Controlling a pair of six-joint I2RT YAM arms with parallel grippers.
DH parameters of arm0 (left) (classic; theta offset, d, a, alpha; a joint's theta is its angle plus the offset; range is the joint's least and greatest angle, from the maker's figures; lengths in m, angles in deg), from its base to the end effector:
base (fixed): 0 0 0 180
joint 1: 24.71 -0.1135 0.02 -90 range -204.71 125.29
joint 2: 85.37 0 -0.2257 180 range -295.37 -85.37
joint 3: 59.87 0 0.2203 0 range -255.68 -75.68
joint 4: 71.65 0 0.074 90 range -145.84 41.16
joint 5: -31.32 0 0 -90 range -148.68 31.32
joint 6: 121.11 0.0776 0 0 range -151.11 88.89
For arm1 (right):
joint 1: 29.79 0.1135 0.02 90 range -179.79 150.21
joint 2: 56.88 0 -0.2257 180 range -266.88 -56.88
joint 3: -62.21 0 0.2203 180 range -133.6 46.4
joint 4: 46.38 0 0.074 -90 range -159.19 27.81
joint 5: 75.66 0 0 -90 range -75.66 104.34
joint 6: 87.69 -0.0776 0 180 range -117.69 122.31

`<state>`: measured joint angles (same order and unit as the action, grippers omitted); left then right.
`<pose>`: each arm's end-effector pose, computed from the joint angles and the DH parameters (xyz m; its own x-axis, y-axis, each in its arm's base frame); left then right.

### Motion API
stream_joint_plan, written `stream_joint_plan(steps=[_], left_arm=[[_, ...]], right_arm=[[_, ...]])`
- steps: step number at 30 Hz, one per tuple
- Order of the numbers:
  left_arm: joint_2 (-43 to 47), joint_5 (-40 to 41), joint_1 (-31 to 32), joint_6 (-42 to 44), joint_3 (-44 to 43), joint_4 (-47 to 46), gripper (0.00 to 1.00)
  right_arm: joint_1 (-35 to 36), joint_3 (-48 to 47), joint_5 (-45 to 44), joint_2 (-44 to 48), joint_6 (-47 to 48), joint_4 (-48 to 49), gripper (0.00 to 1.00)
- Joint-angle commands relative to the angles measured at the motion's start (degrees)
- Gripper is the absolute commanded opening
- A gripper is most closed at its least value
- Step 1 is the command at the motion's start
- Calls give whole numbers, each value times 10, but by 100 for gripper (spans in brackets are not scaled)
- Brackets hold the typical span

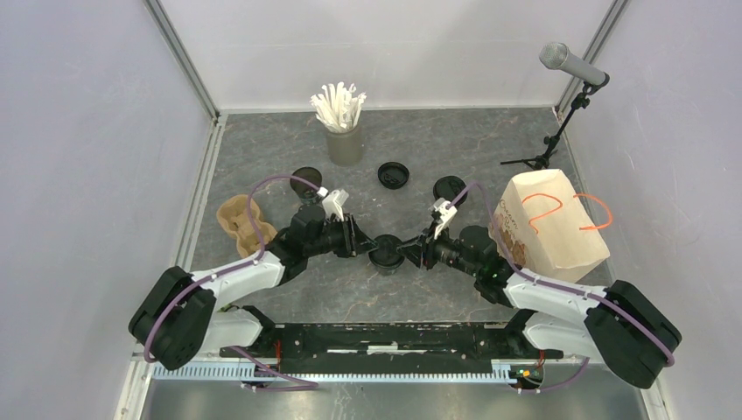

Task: Pack the takeout coffee

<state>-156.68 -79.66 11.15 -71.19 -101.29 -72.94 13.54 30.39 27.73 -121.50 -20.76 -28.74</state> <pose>0.2003 -0.1791 0.1474 -0.8130 -0.1541 -0.5614 0.3637 0.6187 -0.6964 0.1715 0.1865 0.1590 -0.5003 0.0521 -0.8643 -0.6892 0.5803 0.4339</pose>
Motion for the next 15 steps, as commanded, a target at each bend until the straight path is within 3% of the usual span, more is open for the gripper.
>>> stream_joint_plan(steps=[1,5,11,15], left_arm=[[-38,44,8,43,19,113,39],[-34,24,7,46,-10,115,41],[-45,-37,8,27,-18,76,57],[-50,-32,7,28,-14,74,57]], right_arm=[[3,20,9,-36,13,-158,33],[2,-26,0,10,13,-196,36],[2,-75,-4,20,26,-229,39],[-2,-104,-8,22,36,-246,45]])
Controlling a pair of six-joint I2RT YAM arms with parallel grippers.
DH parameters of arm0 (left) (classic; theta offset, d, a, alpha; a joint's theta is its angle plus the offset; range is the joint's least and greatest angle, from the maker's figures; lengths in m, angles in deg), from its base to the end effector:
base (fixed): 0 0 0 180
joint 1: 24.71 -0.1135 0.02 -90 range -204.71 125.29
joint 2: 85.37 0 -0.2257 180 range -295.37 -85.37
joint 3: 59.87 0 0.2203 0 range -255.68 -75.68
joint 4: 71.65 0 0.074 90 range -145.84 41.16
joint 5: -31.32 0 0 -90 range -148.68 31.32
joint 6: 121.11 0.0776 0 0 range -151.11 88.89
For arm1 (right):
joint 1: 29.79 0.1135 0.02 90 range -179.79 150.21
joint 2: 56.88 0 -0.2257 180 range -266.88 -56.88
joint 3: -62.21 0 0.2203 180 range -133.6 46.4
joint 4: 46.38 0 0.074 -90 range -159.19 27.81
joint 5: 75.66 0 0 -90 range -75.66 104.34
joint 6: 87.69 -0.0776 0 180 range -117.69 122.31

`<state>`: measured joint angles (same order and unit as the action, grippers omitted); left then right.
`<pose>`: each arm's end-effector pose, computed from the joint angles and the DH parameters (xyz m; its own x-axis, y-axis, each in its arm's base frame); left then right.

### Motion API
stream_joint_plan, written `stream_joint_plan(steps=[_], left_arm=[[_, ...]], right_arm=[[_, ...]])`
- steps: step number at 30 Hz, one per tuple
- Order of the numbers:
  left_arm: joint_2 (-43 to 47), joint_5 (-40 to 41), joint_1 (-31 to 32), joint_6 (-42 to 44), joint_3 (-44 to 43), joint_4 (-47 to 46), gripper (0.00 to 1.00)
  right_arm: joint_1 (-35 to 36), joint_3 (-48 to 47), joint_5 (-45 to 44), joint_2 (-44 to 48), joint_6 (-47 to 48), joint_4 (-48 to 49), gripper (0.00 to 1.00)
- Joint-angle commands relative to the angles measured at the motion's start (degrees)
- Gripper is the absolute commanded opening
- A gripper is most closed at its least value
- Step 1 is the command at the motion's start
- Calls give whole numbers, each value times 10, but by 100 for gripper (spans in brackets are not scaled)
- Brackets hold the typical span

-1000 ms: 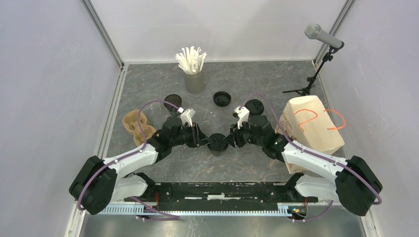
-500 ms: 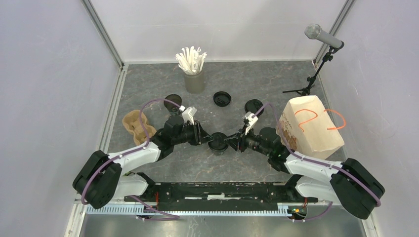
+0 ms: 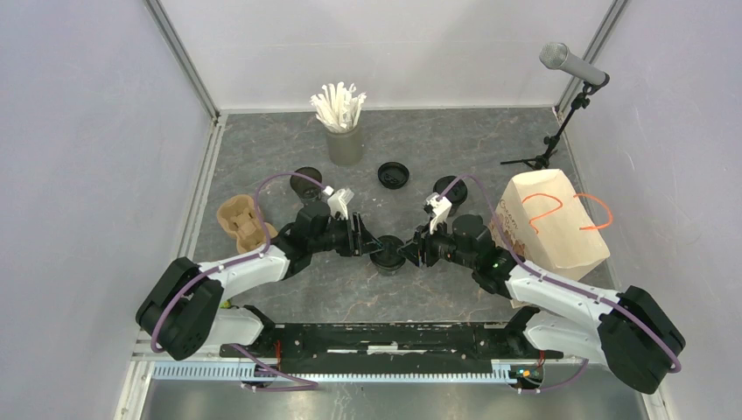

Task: Pack the takeout coffee

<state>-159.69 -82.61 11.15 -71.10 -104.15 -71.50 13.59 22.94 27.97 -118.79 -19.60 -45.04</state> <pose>0.2044 -0.1866 0.1476 -0.8390 -0.1184 -0.5312 0.3660 0.5995 -0.7118 0.1737 0.1893 0.1735 -0.5536 -0.0242 -0.8325 -0.6688 0.6085 0.4271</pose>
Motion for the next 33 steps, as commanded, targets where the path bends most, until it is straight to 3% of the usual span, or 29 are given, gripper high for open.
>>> stream_joint_plan(steps=[1,5,9,20,33], left_arm=[[-21,5,7,29,14,66,55],[-29,21,7,35,9,80,49],[-34,30,8,47,1,97,48],[-25,36,14,48,5,100,48],[-32,45,23,46,3,103,47]], right_arm=[[-3,-40,-11,-1,25,-93,48],[-6,-76,-22,32,35,-134,57],[-10,-81,-21,68,38,-157,59],[-10,3,19,104,-29,-110,48],[-10,50,48,67,-100,-18,47]])
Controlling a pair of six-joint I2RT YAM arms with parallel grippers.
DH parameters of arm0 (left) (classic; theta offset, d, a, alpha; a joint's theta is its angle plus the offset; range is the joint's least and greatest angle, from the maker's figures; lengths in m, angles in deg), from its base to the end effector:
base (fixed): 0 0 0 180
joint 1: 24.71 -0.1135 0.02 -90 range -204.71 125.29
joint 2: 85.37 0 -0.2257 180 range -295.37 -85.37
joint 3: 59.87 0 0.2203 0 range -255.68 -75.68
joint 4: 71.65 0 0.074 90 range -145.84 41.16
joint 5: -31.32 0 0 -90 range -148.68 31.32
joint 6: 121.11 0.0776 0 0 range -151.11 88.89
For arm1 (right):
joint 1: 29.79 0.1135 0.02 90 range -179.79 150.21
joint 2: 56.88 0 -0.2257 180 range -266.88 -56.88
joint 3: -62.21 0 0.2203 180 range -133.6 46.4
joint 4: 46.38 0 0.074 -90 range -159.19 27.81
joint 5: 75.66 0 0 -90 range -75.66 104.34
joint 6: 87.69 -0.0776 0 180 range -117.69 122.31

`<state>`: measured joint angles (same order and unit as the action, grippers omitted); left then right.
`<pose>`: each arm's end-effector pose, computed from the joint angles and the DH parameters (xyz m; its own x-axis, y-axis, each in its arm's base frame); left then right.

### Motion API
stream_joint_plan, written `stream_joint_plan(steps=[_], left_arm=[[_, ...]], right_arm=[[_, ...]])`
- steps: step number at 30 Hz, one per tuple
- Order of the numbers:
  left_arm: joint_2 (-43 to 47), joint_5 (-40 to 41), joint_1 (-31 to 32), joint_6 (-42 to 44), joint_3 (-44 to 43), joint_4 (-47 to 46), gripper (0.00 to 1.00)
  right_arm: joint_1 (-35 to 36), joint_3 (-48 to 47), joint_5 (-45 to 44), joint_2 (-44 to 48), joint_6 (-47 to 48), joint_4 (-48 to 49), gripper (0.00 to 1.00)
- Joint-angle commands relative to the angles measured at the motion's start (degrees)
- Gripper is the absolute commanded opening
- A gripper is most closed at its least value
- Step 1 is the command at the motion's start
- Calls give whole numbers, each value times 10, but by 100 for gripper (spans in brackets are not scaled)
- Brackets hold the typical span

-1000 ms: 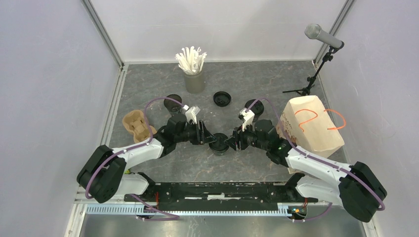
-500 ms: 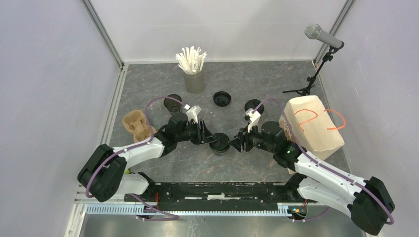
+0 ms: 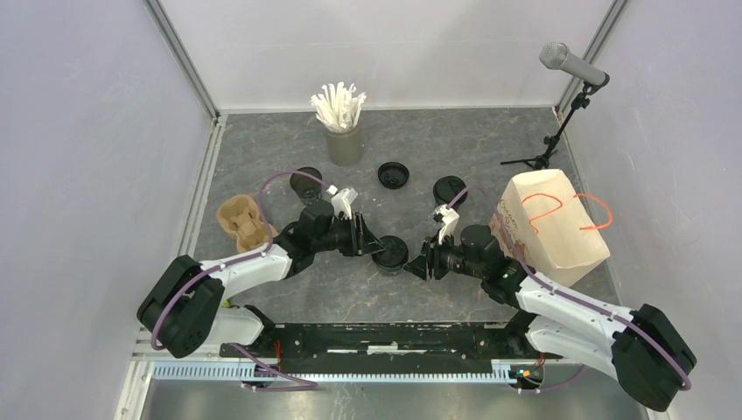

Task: Pack the takeout coffee

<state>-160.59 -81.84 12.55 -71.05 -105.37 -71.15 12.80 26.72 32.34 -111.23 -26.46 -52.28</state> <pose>0.2038 -0.1934 0.1494 -0.8381 -0.1040 -0.5354 0.3770 0.5989 -0.7065 0.1539 0.1741 0.1638 -0.6795 -0.0029 -0.7337 -0.5969 0.5837 0.5505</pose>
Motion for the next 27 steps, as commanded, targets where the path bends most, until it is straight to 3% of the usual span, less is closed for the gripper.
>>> stream_joint_plan(steps=[1,16,27], left_arm=[[-23,38,9,46,16,100,47],[-24,57,19,45,12,112,46],[-32,70,28,41,17,112,45]], right_arm=[[-3,14,4,-11,-35,60,47],[-12,47,4,-22,-96,121,46],[-26,139,-30,-32,-160,178,41]])
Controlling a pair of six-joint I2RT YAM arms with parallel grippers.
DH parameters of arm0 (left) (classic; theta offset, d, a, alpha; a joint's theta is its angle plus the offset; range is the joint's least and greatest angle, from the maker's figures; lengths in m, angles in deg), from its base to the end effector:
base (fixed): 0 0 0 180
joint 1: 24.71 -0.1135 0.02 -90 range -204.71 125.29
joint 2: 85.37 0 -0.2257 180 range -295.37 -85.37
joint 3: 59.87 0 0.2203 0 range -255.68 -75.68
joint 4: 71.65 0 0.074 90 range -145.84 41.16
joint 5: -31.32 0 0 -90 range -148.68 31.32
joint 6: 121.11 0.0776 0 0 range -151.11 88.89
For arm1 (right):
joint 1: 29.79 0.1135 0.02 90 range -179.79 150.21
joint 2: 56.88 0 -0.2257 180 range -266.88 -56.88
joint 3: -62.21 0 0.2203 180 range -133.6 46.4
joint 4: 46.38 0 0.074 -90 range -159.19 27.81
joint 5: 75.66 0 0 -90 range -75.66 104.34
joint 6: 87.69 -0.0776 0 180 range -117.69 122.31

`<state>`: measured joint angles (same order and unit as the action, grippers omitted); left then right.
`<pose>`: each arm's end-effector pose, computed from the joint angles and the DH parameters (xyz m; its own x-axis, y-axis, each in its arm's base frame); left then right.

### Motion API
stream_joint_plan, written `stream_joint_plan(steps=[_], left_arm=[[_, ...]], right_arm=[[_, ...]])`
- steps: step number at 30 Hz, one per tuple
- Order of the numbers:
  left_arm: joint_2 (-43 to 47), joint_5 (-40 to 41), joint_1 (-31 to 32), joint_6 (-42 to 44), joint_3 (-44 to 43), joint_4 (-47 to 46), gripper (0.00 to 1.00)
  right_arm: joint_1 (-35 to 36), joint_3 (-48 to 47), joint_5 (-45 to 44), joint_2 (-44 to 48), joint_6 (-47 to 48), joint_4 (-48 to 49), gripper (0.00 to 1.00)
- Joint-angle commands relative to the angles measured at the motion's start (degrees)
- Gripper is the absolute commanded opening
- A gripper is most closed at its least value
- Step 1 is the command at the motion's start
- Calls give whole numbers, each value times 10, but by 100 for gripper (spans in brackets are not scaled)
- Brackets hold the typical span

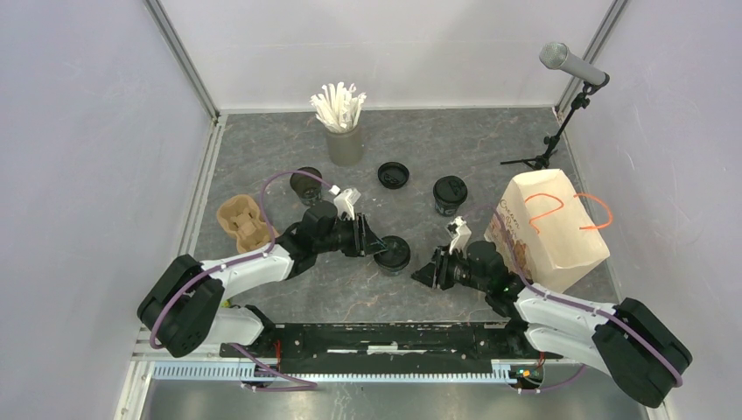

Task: Pack the takeout coffee

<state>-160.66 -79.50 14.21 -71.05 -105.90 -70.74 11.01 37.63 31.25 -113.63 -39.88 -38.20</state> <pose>0.2017 -0.1983 0.1505 -0.8303 -0.1009 -0.5482 0.3825 0.6123 -0.6920 0.1504 0.1596 0.1247 -0.7830 0.1730 -0.5975 -0.4055 0.5864 0.7012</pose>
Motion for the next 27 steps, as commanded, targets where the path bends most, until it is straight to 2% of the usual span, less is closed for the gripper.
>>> stream_joint_plan(steps=[1,4,12,16,22,27], left_arm=[[-34,48,12,41,22,108,45],[-39,49,14,39,23,103,45],[-32,60,18,24,28,102,44],[-32,60,20,23,26,101,44],[-34,62,25,22,25,101,43],[-32,63,27,22,28,101,43]], right_arm=[[-9,33,-19,-10,-24,39,41],[-9,25,-11,-3,-3,25,41],[-9,-33,-27,90,26,-68,50],[-9,-30,5,91,-11,-25,53],[-9,-36,11,56,-54,25,68],[-9,-34,20,28,-80,75,70]])
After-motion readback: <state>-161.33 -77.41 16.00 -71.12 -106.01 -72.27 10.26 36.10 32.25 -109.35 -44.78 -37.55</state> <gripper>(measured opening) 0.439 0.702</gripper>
